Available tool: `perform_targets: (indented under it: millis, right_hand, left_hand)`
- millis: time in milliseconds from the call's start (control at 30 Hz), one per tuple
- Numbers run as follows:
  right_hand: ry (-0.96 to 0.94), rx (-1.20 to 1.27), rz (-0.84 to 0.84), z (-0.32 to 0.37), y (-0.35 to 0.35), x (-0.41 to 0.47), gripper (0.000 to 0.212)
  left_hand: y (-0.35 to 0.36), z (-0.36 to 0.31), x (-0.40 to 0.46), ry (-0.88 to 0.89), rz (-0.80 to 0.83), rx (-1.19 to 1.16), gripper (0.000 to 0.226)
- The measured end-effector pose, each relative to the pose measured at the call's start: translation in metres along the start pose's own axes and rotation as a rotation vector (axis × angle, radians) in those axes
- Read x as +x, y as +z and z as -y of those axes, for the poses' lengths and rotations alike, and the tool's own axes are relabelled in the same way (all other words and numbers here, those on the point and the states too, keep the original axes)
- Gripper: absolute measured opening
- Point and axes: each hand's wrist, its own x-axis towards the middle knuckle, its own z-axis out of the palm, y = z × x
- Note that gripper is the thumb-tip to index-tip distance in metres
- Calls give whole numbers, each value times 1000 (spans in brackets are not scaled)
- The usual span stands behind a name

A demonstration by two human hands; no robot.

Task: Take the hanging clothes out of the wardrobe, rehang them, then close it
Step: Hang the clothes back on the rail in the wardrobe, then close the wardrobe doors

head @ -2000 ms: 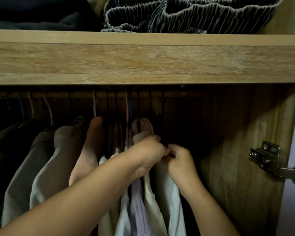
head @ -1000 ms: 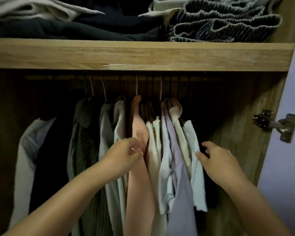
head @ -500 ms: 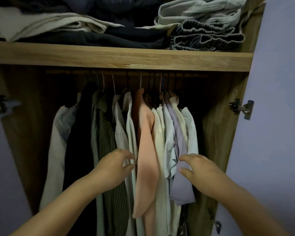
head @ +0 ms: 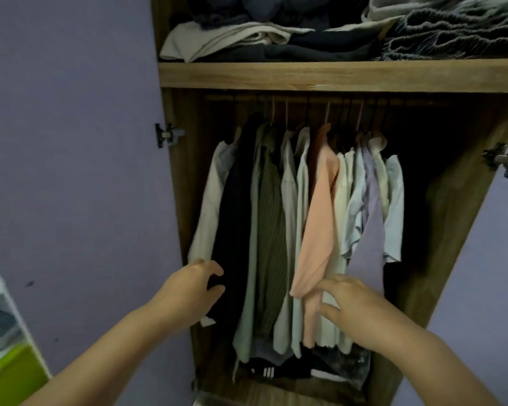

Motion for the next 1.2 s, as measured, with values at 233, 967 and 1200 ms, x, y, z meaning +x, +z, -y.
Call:
perform_targets:
  millis: [233, 967, 1200]
  right_hand:
    - [-166, 50, 135, 72, 33, 2, 44]
    - [-279, 129, 138, 275, 121, 70, 39]
    - [-132, 136, 58, 251, 121, 50, 40]
  left_hand:
    - [-38, 59, -69, -188, -146, 59, 33]
    - [-113, 218, -85, -170, -595, -507, 38]
    - [-107, 210, -66, -17, -507, -236, 19]
